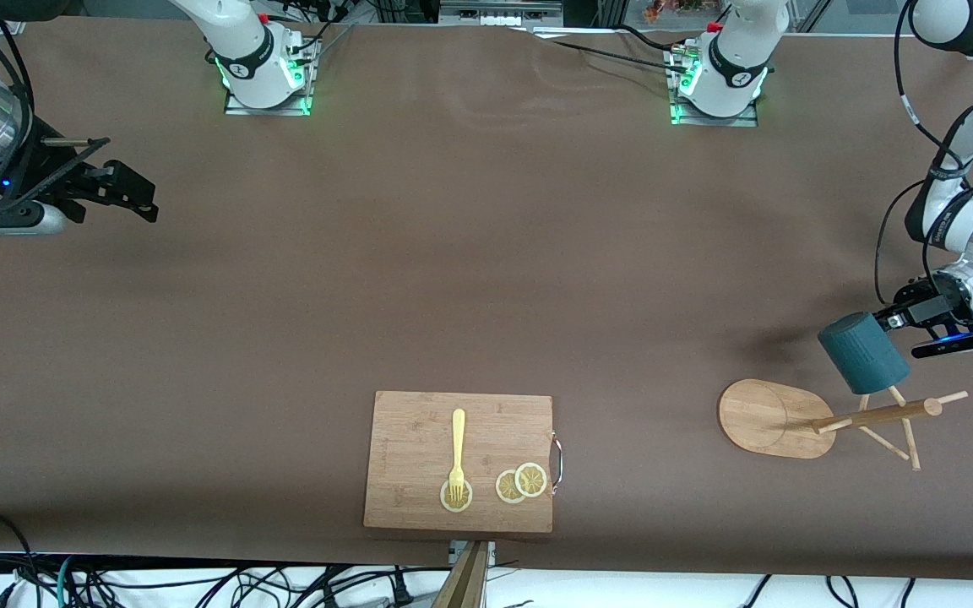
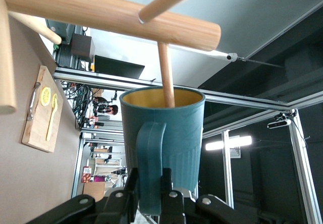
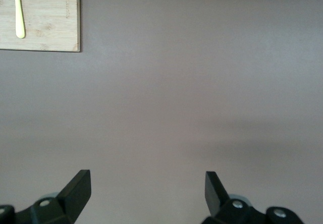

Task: Pass cup and hang on rack
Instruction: 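Lower the mug handle onto a rack peg with the left gripper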

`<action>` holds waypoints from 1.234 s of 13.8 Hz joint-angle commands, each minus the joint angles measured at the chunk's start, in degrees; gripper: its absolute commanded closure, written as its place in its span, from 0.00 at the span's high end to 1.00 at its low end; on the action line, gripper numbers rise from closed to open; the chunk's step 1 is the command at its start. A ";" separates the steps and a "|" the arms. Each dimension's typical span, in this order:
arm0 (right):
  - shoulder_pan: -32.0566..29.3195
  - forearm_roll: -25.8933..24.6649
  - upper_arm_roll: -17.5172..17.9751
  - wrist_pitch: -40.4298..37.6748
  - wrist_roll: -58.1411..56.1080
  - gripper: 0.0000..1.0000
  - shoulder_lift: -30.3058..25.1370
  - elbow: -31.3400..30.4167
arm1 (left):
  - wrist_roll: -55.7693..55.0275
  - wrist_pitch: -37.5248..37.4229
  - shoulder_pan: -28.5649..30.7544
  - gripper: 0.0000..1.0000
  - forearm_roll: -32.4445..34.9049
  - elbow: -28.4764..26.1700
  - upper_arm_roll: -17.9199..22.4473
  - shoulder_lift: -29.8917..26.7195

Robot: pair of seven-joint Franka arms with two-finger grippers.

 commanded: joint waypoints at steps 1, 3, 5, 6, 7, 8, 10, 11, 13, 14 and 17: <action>0.24 -0.85 -0.04 -0.56 0.33 1.00 -0.15 1.38 | -1.15 0.16 -0.87 0.00 -2.45 3.33 0.03 3.03; 0.24 -0.85 0.04 -0.65 0.33 1.00 -0.15 1.56 | -1.15 0.25 -0.77 0.00 -2.63 5.10 0.03 4.61; -0.45 -1.03 1.53 -0.73 0.42 1.00 -0.15 1.56 | -2.02 0.25 -0.34 0.00 -2.72 6.33 0.03 5.32; -1.68 -1.12 2.76 -0.73 0.50 1.00 -0.24 1.56 | -2.38 0.25 -0.16 0.00 -2.63 6.42 0.03 5.40; -4.30 -1.03 4.77 -0.82 0.42 1.00 -0.24 1.56 | -2.47 0.25 0.01 0.00 -2.63 6.42 0.03 5.41; -5.98 -1.12 6.53 -0.82 0.33 1.00 -0.15 1.56 | -2.56 0.16 0.10 0.00 -2.63 6.68 0.03 5.41; -6.08 -1.20 6.64 -0.82 0.42 1.00 -0.24 1.56 | -3.35 0.16 0.28 0.00 -2.72 6.95 0.03 5.49; -6.08 -1.20 6.72 -0.82 0.50 1.00 -0.24 1.56 | -3.35 0.16 0.28 0.00 -2.63 7.73 0.03 6.10; -6.08 -1.12 6.73 -0.82 0.50 1.00 -0.24 1.56 | -4.05 0.16 0.80 0.02 -2.55 9.67 0.03 7.07; -6.08 -1.20 6.64 -0.82 0.50 1.00 -0.15 1.56 | -4.92 0.08 1.07 0.04 -2.46 10.02 0.03 7.25; -6.17 -1.20 6.37 -3.09 0.42 1.00 -0.15 1.39 | -5.64 0.08 1.16 0.30 -2.28 10.64 0.11 7.25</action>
